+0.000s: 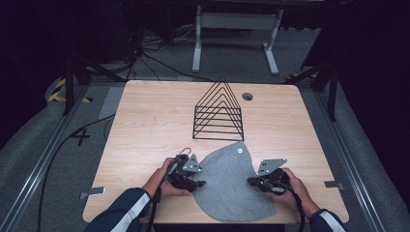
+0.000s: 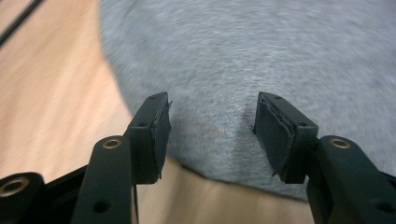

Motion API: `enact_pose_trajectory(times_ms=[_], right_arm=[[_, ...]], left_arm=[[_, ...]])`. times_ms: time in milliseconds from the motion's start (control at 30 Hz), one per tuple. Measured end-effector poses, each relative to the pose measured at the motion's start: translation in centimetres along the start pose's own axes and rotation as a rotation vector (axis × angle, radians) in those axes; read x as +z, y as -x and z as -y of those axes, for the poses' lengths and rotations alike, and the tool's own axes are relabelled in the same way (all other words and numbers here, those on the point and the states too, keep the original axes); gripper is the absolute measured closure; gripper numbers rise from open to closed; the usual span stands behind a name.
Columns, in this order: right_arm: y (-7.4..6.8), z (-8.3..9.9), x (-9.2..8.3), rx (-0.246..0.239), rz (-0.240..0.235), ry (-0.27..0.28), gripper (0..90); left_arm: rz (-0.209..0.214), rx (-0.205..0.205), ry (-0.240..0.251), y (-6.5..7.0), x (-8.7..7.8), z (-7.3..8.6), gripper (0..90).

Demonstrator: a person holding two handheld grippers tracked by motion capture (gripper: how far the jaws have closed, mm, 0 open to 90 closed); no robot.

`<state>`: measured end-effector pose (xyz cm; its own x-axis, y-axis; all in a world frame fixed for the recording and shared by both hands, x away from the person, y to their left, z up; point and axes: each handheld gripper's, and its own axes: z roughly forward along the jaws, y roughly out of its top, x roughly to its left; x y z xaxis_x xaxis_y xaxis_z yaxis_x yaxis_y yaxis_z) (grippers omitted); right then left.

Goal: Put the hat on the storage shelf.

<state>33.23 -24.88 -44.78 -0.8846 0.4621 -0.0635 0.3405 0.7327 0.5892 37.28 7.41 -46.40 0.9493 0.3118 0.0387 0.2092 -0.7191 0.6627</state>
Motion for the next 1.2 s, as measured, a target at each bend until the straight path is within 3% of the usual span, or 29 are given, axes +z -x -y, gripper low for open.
enact_pose_trajectory(times_ms=[133,300,500,600,667,733,767,833,867,1000,1067,1200], right_arm=[[-1.0,-0.9,0.7,-0.034,-0.025,0.002,89.3],[-1.8,-1.8,1.4,-0.062,-0.058,0.005,89.4],[-2.6,-2.8,2.1,-0.078,-0.090,0.013,89.4],[-3.1,-3.4,2.6,-0.090,-0.082,0.018,85.3],[-3.1,-3.7,2.3,-0.099,-0.045,0.037,82.3],[-2.8,-3.7,2.0,-0.092,-0.040,0.054,82.4],[-1.6,-3.7,0.8,-0.038,0.000,0.106,82.1],[-0.2,-3.4,-0.1,0.003,0.062,0.144,81.7],[-0.2,-3.4,-0.1,0.003,0.062,0.144,81.7],[2.7,-2.6,-0.9,0.065,0.154,0.155,81.6],[3.7,-2.4,-0.6,0.074,0.189,0.138,81.7],[4.7,-2.5,0.4,0.064,0.209,0.110,82.6]], left_arm=[[-0.054,-0.023,0.004,-1.5,-0.2,0.3,46.1],[-0.072,-0.076,0.005,-3.3,-0.1,0.3,46.1],[-0.136,-0.092,0.013,-5.1,0.8,-0.6,46.1],[-0.183,-0.084,-0.009,-5.1,1.0,-1.3,42.3],[-0.182,-0.076,0.000,-4.6,0.5,-1.6,40.6],[-0.177,-0.076,0.018,-4.0,0.1,-1.7,39.9],[-0.164,-0.059,0.035,-2.9,-0.6,-1.9,39.8],[-0.143,-0.040,0.049,-1.6,-1.2,-2.1,39.3],[-0.143,-0.040,0.049,-1.6,-1.2,-2.1,39.0],[-0.088,0.009,0.070,2.2,-1.5,-2.6,38.8],[-0.061,0.030,0.076,3.6,-1.1,-2.9,38.9],[0.007,0.061,0.065,6.2,0.3,-3.2,39.9]])
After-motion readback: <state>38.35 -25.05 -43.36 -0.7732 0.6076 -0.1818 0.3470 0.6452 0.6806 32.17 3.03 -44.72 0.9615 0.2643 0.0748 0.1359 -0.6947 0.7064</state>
